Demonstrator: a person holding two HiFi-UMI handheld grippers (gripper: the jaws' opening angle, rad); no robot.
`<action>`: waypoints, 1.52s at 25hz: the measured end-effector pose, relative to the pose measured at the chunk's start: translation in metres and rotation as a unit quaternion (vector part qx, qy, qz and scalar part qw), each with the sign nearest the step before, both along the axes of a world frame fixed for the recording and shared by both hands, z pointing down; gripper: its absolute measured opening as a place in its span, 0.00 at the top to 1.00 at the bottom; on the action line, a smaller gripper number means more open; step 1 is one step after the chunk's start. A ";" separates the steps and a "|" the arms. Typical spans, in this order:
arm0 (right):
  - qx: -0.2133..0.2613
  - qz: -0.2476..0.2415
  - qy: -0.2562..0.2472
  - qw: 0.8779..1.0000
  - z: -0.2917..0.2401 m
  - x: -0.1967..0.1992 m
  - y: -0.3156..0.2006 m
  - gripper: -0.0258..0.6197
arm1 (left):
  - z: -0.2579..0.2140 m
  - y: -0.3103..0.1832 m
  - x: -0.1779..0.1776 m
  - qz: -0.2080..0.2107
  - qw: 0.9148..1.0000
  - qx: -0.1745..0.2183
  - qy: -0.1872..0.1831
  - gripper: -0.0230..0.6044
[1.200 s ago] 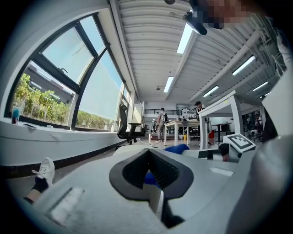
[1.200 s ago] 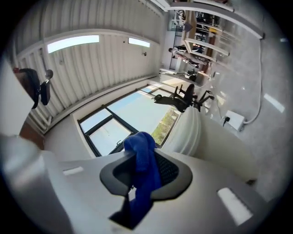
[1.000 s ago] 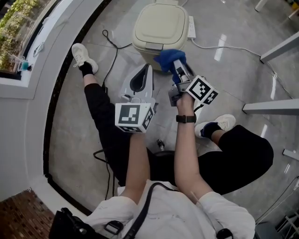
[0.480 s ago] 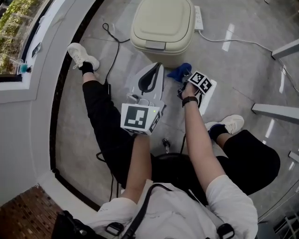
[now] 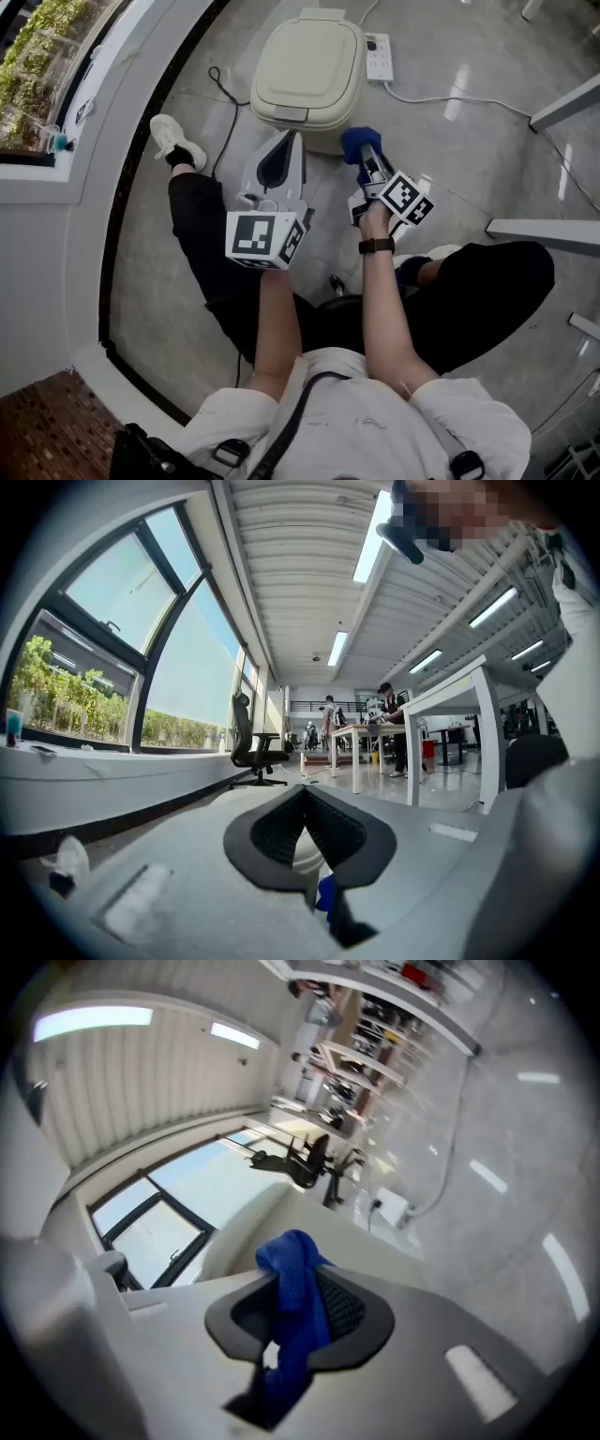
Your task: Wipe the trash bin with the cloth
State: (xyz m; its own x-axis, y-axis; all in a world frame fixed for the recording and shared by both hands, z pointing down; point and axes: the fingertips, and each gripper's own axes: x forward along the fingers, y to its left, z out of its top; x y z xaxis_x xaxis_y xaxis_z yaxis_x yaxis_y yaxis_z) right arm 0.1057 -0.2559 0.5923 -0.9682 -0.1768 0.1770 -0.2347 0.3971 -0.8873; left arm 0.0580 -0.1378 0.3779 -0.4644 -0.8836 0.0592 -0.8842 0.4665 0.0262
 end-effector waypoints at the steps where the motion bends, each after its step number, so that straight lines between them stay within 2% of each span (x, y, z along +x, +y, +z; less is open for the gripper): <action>1: 0.034 -0.001 -0.023 0.999 -0.034 0.001 0.000 0.86 | -0.009 -0.004 0.000 -0.002 1.000 0.007 -0.005 0.97; 2: 0.060 -0.004 -0.045 0.997 -0.064 0.001 0.001 0.86 | -0.017 -0.008 0.000 -0.003 1.000 0.012 -0.008 0.97; 4: 0.082 -0.007 -0.093 0.992 -0.112 0.000 0.002 0.86 | -0.027 -0.015 0.004 -0.001 1.000 0.017 -0.011 0.97; 7: 0.074 -0.011 -0.148 0.986 -0.153 -0.009 -0.003 0.86 | -0.032 -0.025 0.011 0.012 1.000 0.019 -0.010 0.97; 10: 0.040 -0.026 -0.152 0.987 -0.142 -0.031 0.000 0.86 | -0.036 -0.030 0.007 0.017 1.000 0.020 -0.006 0.97; 13: -0.019 0.013 -0.142 0.990 -0.097 -0.031 -0.005 0.86 | -0.033 -0.032 0.003 0.021 1.000 0.013 -0.002 0.97; 15: -0.049 0.041 -0.111 0.992 -0.054 -0.027 -0.014 0.86 | -0.028 -0.033 0.000 0.023 1.000 0.008 0.001 0.97; 18: -0.085 0.048 -0.005 0.995 0.039 -0.034 -0.016 0.86 | -0.017 -0.033 -0.007 0.020 1.000 -0.001 0.008 0.97; 21: -0.166 0.068 0.064 0.982 0.132 -0.041 -0.015 0.86 | -0.007 -0.036 -0.010 0.024 1.000 -0.012 0.013 0.97; 23: -0.203 0.079 0.110 0.970 0.183 -0.039 -0.013 0.86 | -0.003 -0.037 -0.011 0.024 0.999 -0.018 0.016 0.97; 27: -0.239 0.071 0.185 0.950 0.254 -0.033 0.000 0.86 | 0.000 -0.037 -0.015 0.023 0.999 -0.029 0.019 0.97; 29: -0.246 0.075 0.188 0.948 0.262 -0.032 0.000 0.86 | 0.001 -0.037 -0.017 0.023 0.999 -0.033 0.018 0.97; 31: -0.228 0.087 0.156 0.957 0.241 -0.034 -0.012 0.86 | 0.001 -0.037 -0.019 0.020 0.999 -0.032 0.018 0.97; 33: -0.185 0.090 0.104 0.973 0.192 -0.036 -0.033 0.86 | 0.000 -0.038 -0.019 0.019 0.999 -0.030 0.019 0.97; 36: -0.108 0.081 0.008 0.991 0.084 -0.039 -0.066 0.86 | -0.005 -0.045 -0.016 0.023 0.999 -0.020 0.019 0.97; 38: -0.067 0.067 -0.069 0.993 0.001 -0.042 -0.076 0.86 | -0.010 -0.050 -0.013 0.027 0.999 -0.011 0.019 0.97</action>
State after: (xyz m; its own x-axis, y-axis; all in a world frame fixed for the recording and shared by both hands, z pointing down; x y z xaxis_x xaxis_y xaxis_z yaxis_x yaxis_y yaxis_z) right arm 0.0636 -0.3320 0.5931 -0.9541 -0.2901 0.0744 -0.1494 0.2460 -0.9577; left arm 0.0446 -0.1882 0.3675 -0.4131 -0.9057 0.0951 -0.9066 0.4189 0.0510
